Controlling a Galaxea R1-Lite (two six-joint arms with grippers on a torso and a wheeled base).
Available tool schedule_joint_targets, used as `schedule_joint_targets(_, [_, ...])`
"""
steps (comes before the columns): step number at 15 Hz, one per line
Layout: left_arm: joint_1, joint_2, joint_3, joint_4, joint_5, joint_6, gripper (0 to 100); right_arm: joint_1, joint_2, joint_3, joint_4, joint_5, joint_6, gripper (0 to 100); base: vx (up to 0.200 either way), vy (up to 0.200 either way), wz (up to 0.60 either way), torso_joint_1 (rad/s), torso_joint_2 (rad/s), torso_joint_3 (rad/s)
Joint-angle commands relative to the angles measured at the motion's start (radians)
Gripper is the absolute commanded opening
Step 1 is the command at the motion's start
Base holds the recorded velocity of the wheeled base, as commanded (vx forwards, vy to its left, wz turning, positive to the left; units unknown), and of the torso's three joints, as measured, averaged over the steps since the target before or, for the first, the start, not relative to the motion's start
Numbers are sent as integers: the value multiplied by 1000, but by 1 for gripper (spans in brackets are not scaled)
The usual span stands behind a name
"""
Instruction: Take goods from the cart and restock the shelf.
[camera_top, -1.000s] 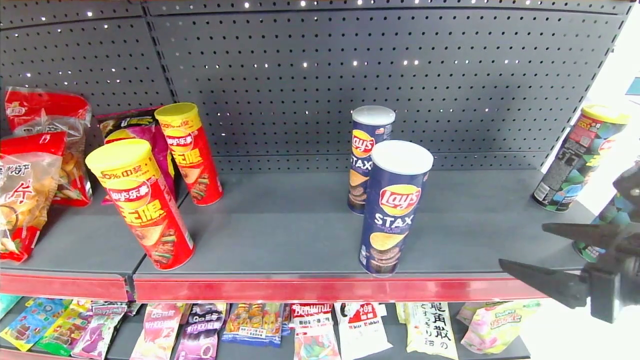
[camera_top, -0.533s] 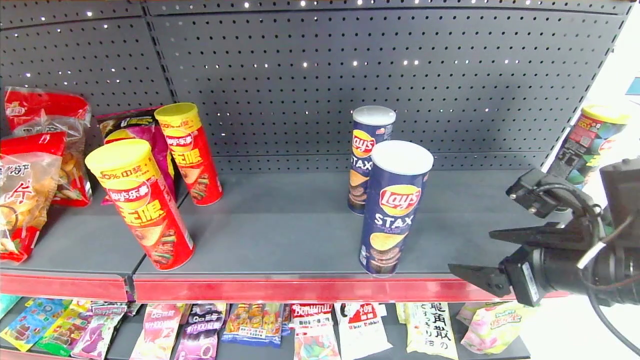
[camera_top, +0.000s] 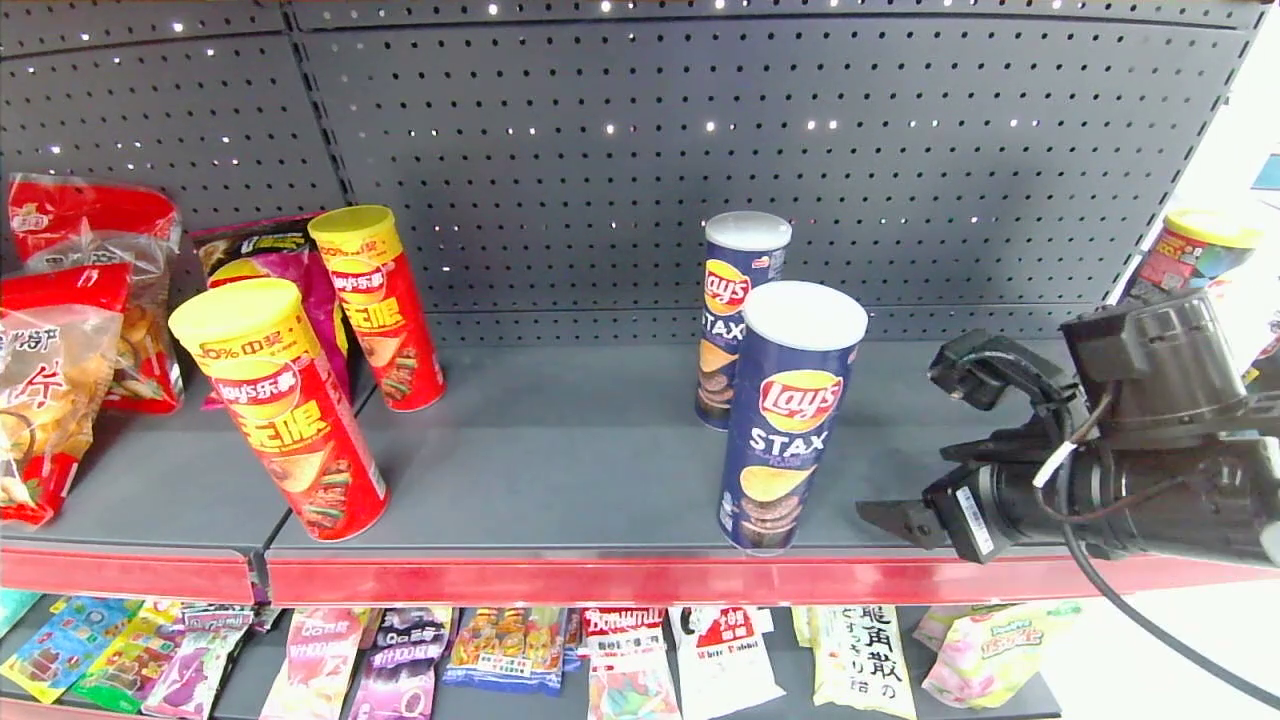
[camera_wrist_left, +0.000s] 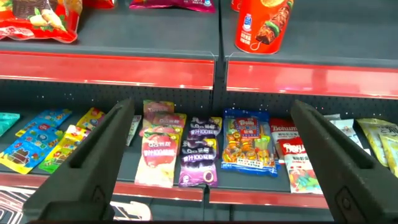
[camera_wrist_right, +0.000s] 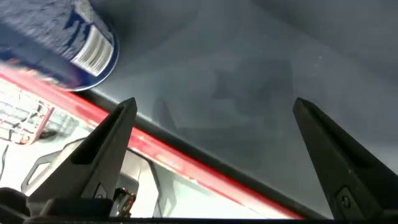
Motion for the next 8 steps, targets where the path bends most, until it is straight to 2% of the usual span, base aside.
schedule_joint_targets(1, [0, 3, 0, 0, 1, -1, 100, 5, 43, -15, 0, -1, 0, 100, 0, 0, 0, 0, 0, 0])
schedule_joint_targets(8, [0, 3, 0, 0, 2, -1, 100, 15, 112, -84, 0, -2, -2, 100, 0, 0, 0, 0, 0, 0])
